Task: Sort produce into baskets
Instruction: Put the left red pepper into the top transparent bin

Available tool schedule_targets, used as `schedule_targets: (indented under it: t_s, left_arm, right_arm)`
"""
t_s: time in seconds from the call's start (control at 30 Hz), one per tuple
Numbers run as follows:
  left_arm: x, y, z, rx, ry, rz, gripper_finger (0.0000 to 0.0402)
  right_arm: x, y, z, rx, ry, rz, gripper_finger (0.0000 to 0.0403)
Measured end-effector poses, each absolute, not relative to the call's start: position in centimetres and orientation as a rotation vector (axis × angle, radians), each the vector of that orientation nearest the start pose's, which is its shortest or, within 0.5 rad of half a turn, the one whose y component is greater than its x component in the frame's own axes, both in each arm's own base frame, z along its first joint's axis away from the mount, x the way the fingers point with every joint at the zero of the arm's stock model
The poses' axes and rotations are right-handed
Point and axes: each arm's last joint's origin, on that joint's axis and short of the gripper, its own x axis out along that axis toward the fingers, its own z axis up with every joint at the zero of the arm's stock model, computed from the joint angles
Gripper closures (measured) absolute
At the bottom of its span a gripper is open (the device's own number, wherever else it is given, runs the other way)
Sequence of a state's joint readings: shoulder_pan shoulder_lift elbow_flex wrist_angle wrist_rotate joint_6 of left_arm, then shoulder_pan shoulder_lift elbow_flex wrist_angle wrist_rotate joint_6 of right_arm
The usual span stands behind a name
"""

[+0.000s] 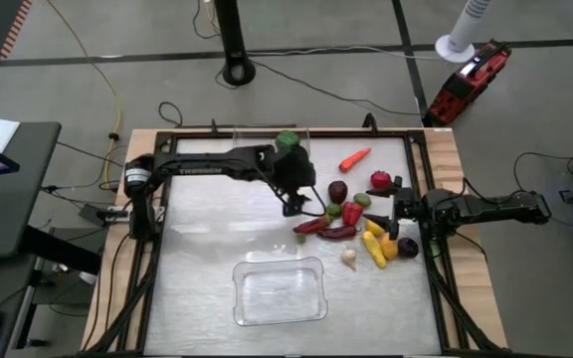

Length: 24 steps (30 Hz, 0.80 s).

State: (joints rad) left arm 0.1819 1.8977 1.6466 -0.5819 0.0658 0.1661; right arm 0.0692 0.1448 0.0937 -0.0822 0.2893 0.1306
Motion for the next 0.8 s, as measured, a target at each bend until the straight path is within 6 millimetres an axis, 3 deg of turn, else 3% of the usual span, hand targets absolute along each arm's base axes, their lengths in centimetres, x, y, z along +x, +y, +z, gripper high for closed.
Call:
schedule_targets:
  t_s: [0.37, 0.6, 0.8]
  left_arm:
    - [42.9, 6.1, 25.7, -0.076, 0.716, 0.022, 0.0168]
    - [44.2, 4.6, 21.4, -0.078, 0.833, -0.027, 0.0168]
    - [44.4, 4.6, 20.0, -0.119, 0.877, -0.037, 0.0168]
  right_arm:
    - [10.2, -0.1, 17.8, 0.109, 0.103, -0.227, 0.0017]
    - [10.3, -0.1, 17.6, 0.106, 0.121, -0.23, 0.0017]
    - [10.4, -0.2, 17.4, 0.105, 0.142, -0.237, 0.0017]
